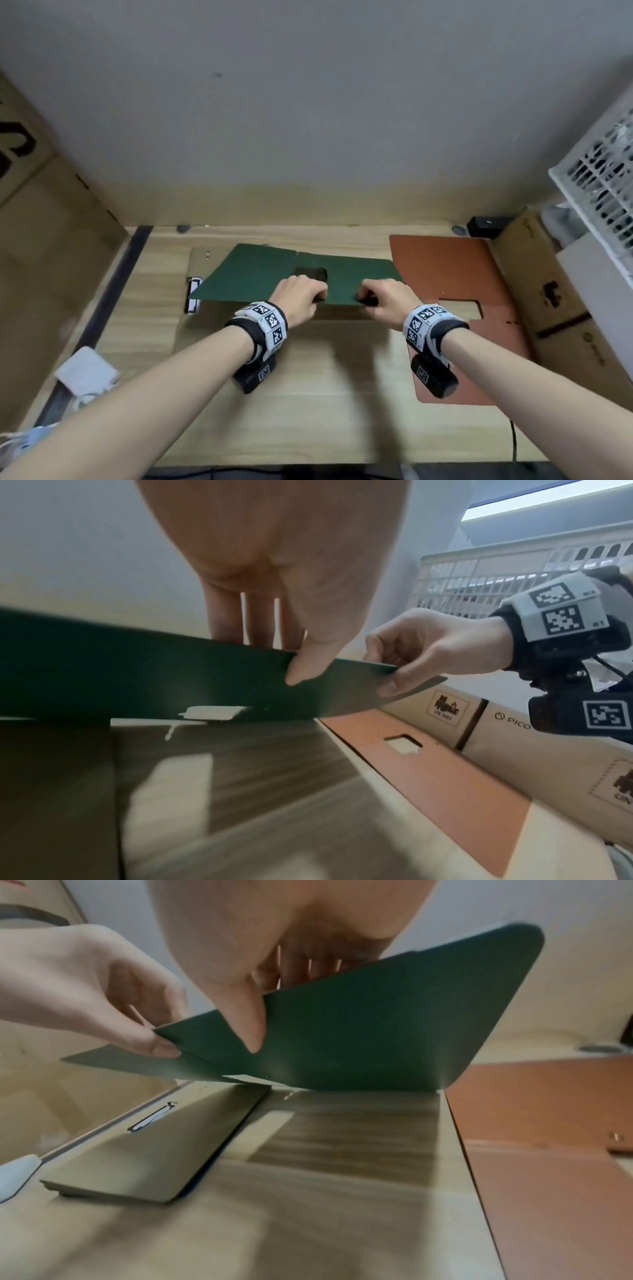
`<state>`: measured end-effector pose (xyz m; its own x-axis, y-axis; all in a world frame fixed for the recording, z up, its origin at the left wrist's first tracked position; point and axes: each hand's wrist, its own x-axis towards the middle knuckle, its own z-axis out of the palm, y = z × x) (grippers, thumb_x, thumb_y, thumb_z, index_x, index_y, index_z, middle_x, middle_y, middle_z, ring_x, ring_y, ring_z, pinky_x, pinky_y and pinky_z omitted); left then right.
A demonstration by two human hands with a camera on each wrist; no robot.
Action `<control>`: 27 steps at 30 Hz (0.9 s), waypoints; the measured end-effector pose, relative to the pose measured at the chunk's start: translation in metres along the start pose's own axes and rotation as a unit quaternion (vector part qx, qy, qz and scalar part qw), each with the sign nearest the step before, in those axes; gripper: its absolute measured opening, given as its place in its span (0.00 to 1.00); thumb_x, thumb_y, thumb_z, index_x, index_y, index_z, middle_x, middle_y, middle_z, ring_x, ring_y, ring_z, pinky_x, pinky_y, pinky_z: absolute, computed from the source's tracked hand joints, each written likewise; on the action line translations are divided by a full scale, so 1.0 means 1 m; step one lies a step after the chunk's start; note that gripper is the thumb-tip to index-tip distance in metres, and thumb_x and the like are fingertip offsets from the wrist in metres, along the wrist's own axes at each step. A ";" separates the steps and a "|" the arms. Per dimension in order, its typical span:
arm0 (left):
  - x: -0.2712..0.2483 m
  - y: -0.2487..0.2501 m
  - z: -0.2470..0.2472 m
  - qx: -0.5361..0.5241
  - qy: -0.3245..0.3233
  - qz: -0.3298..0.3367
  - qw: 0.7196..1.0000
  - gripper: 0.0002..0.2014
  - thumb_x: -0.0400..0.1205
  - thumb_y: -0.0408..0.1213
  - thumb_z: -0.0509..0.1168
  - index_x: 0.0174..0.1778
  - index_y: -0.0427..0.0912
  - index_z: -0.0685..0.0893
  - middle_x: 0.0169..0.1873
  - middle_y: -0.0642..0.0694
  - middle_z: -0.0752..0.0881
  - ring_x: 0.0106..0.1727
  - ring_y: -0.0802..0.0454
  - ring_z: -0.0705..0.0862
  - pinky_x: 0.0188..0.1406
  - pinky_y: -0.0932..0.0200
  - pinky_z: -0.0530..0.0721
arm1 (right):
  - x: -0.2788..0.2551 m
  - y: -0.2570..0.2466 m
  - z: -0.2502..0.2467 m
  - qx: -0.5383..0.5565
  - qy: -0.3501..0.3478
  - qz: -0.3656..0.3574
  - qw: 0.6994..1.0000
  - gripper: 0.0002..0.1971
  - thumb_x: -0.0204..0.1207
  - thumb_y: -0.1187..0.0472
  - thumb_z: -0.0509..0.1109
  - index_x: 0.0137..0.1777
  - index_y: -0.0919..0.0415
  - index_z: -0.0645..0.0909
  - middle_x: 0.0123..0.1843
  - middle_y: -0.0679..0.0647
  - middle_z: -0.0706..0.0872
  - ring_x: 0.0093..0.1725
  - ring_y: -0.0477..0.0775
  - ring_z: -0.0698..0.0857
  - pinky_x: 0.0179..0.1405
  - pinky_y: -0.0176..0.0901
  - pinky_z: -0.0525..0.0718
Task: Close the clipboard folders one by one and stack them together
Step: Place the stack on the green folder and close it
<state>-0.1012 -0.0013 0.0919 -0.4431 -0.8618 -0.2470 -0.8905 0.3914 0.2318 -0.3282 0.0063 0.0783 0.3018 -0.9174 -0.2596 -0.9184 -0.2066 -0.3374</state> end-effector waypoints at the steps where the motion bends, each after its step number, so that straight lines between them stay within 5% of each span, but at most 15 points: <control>1: -0.002 -0.002 0.012 0.005 -0.018 -0.001 1.000 0.21 0.75 0.31 0.64 0.64 0.53 0.85 0.60 0.44 0.88 0.61 0.37 0.85 0.58 0.47 0.84 | -0.001 0.001 0.010 -0.002 -0.015 -0.004 1.000 0.12 0.69 0.53 0.72 0.54 0.48 0.81 0.55 0.48 0.88 0.57 0.56 0.85 0.50 0.49 0.84; 3: -0.005 -0.005 0.036 0.023 -0.054 -0.007 0.998 0.27 0.74 0.30 0.64 0.70 0.50 0.81 0.67 0.44 0.85 0.64 0.36 0.83 0.60 0.45 0.84 | -0.002 0.002 0.031 -0.011 -0.037 -0.021 0.999 0.17 0.67 0.55 0.72 0.57 0.48 0.80 0.57 0.46 0.85 0.60 0.53 0.81 0.48 0.46 0.80; 12: -0.022 0.000 0.122 0.077 -0.144 -0.011 0.986 0.22 0.77 0.26 0.64 0.68 0.39 0.78 0.67 0.38 0.80 0.62 0.35 0.83 0.52 0.46 0.82 | -0.014 0.015 0.129 0.002 -0.099 -0.032 0.995 0.28 0.65 0.61 0.74 0.67 0.52 0.77 0.68 0.51 0.75 0.65 0.56 0.73 0.51 0.43 0.76; 19: -0.033 0.001 0.172 0.066 -0.163 -0.012 0.984 0.31 0.76 0.19 0.61 0.78 0.34 0.67 0.82 0.33 0.60 0.80 0.35 0.64 0.60 0.42 0.81 | -0.019 0.024 0.176 0.046 -0.106 -0.003 0.993 0.18 0.71 0.55 0.72 0.62 0.53 0.81 0.71 0.52 0.71 0.70 0.55 0.70 0.58 0.56 0.83; 21: -0.037 -0.002 0.178 0.033 -0.161 -0.021 0.986 0.28 0.78 0.21 0.60 0.76 0.37 0.71 0.84 0.36 0.57 0.84 0.36 0.59 0.62 0.41 0.80 | -0.015 0.024 0.180 0.057 -0.087 0.004 0.995 0.14 0.74 0.54 0.70 0.59 0.52 0.82 0.69 0.51 0.72 0.68 0.54 0.71 0.59 0.56 0.83; 24: -0.041 -0.015 0.177 -0.049 -0.127 -0.036 0.990 0.20 0.80 0.27 0.57 0.67 0.41 0.79 0.82 0.44 0.66 0.82 0.41 0.65 0.65 0.40 0.81 | -0.002 0.020 0.178 0.051 -0.071 0.003 0.996 0.14 0.75 0.53 0.71 0.60 0.54 0.82 0.66 0.52 0.73 0.67 0.55 0.73 0.61 0.55 0.81; 27: -0.049 -0.042 0.163 -0.098 -0.047 -0.065 0.992 0.19 0.80 0.29 0.56 0.65 0.42 0.81 0.71 0.47 0.79 0.73 0.44 0.75 0.60 0.45 0.83 | 0.012 0.011 0.175 0.028 -0.051 0.009 0.998 0.26 0.73 0.50 0.74 0.70 0.56 0.76 0.73 0.53 0.72 0.71 0.58 0.72 0.67 0.55 0.79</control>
<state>-0.0584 0.0770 -0.0594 -0.3413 -0.8631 -0.3722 -0.9078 0.2000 0.3686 -0.2894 0.0523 -0.0866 0.3117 -0.8809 -0.3562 -0.9090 -0.1673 -0.3817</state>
